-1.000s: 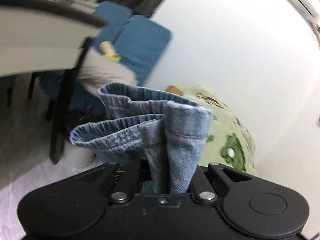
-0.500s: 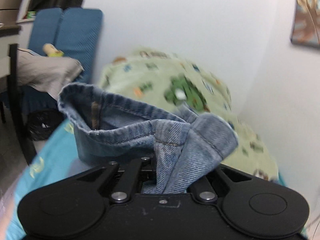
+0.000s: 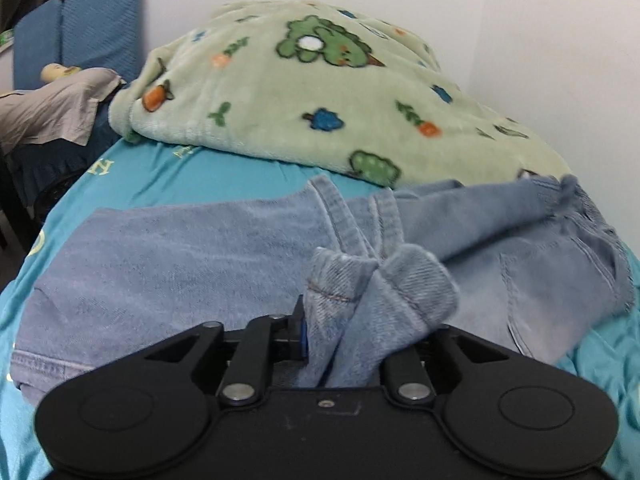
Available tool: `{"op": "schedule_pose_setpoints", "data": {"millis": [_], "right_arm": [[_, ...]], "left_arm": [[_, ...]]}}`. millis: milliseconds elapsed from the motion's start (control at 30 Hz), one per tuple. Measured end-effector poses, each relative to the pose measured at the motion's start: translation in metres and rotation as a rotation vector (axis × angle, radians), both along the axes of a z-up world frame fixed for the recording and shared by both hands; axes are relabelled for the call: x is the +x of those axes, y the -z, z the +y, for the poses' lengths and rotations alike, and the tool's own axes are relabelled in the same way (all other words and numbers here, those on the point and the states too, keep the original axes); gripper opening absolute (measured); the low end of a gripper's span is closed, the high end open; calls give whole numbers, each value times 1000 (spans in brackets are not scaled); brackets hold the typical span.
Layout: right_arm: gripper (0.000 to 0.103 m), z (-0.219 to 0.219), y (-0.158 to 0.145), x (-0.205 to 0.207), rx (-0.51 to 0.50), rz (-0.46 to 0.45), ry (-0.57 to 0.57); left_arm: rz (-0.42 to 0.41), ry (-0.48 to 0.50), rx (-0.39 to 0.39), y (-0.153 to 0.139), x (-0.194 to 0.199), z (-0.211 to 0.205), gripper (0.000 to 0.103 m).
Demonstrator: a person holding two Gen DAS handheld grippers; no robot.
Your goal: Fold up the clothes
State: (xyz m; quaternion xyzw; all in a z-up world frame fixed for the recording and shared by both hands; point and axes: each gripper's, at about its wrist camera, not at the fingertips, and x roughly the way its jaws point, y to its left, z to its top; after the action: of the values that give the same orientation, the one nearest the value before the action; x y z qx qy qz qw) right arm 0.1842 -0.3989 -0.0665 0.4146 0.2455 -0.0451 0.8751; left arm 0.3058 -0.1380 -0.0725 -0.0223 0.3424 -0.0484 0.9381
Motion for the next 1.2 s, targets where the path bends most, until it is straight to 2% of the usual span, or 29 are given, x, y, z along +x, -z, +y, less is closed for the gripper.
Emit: {"op": "schedule_pose_setpoints", "data": {"millis": [200, 333, 433, 500, 600, 700, 733, 800, 867, 967, 1100, 1200], "right_arm": [[63, 17, 5, 8, -50, 12, -79], [63, 41, 7, 13, -73, -44, -172], [63, 61, 1, 15, -102, -133, -253], [63, 76, -5, 16, -126, -199, -312], [62, 100, -13, 21, -205, -282, -390], [58, 118, -11, 39, -216, -313, -444], [53, 124, -10, 46, -234, -315, -458], [51, 136, -7, 60, -289, -308, -465], [51, 141, 2, 77, -268, -297, -470], [51, 149, 23, 100, -249, -225, -488], [48, 163, 49, 117, -308, -118, -511], [49, 162, 60, 119, -258, -100, -477]], "left_arm": [[5, 97, -81, -16, -44, 22, 41], [-12, 109, -162, -34, -78, 50, 46], [-46, 74, -124, -49, -101, 72, 49], [-78, 53, -120, -55, -114, 90, 55], [-111, 7, -102, -54, -124, 110, 55], [-120, -35, -108, -51, -126, 126, 55], [-118, -48, -114, -50, -126, 130, 55], [-90, -67, -136, -43, -120, 138, 55], [-68, -66, -138, -36, -113, 144, 55], [-44, -72, -122, -26, -104, 148, 55], [-23, -77, -135, -16, -96, 152, 55], [-21, -71, -133, -11, -92, 153, 55]]}}
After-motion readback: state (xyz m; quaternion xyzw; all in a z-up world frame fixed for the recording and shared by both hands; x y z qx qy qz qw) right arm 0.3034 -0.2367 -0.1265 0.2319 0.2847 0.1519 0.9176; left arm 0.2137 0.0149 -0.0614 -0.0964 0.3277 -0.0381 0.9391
